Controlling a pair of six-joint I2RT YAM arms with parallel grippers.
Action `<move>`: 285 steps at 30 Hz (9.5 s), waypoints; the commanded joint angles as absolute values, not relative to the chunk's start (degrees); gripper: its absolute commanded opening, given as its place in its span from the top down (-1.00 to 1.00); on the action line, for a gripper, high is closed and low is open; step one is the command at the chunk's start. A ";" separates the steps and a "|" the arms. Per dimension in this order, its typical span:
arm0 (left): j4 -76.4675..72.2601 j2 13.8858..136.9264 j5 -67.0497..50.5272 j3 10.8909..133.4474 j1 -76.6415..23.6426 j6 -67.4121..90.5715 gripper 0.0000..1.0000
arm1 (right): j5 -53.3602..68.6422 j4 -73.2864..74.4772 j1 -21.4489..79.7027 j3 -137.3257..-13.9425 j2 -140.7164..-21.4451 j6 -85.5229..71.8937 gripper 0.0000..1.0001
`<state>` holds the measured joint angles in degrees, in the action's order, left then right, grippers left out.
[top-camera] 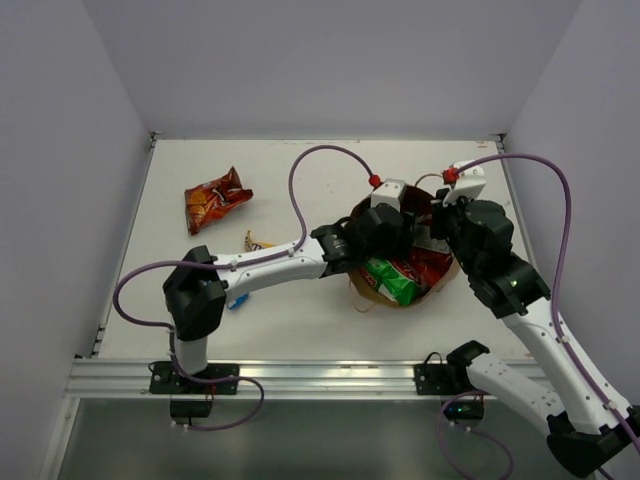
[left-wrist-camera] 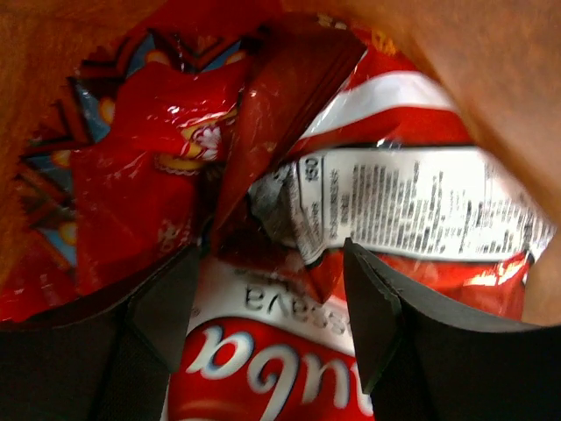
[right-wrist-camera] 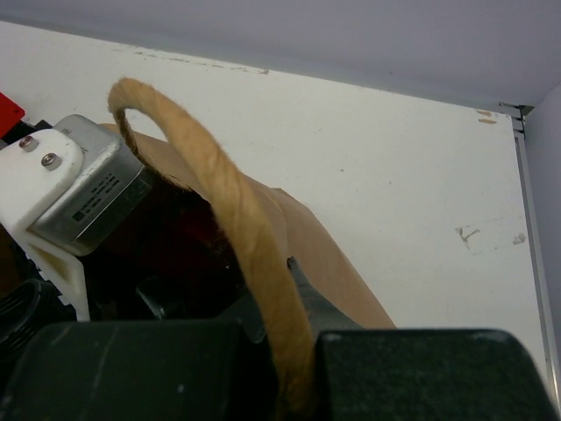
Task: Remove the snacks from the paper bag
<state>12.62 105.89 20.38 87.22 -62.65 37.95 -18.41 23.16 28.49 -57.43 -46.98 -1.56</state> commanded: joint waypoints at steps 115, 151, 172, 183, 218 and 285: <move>1.93 89.81 35.21 76.54 -70.05 21.19 -0.66 | -6.94 17.49 28.65 -56.08 -40.25 8.62 1.00; -4.13 105.22 39.11 79.72 -63.19 21.27 1.00 | -4.48 15.91 28.65 -52.21 -37.09 6.15 1.00; 8.70 80.86 20.30 84.29 -64.78 13.98 1.00 | -18.99 16.17 28.65 -52.65 -40.17 1.50 1.00; 13.71 79.54 16.96 97.81 -64.86 11.43 1.00 | -24.60 18.02 28.48 -53.17 -42.89 0.44 1.00; 25.31 72.07 27.53 85.62 -37.71 10.61 1.00 | -30.85 18.54 23.91 -53.26 -41.57 0.79 1.00; 17.06 88.68 10.72 88.15 -62.75 21.20 -0.81 | -30.23 -13.36 24.34 -40.25 -44.03 16.96 1.00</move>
<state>21.43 87.50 8.01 83.55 -62.98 9.41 -28.62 -9.50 24.05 -40.51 -44.93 18.04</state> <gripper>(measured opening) 0.899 0.011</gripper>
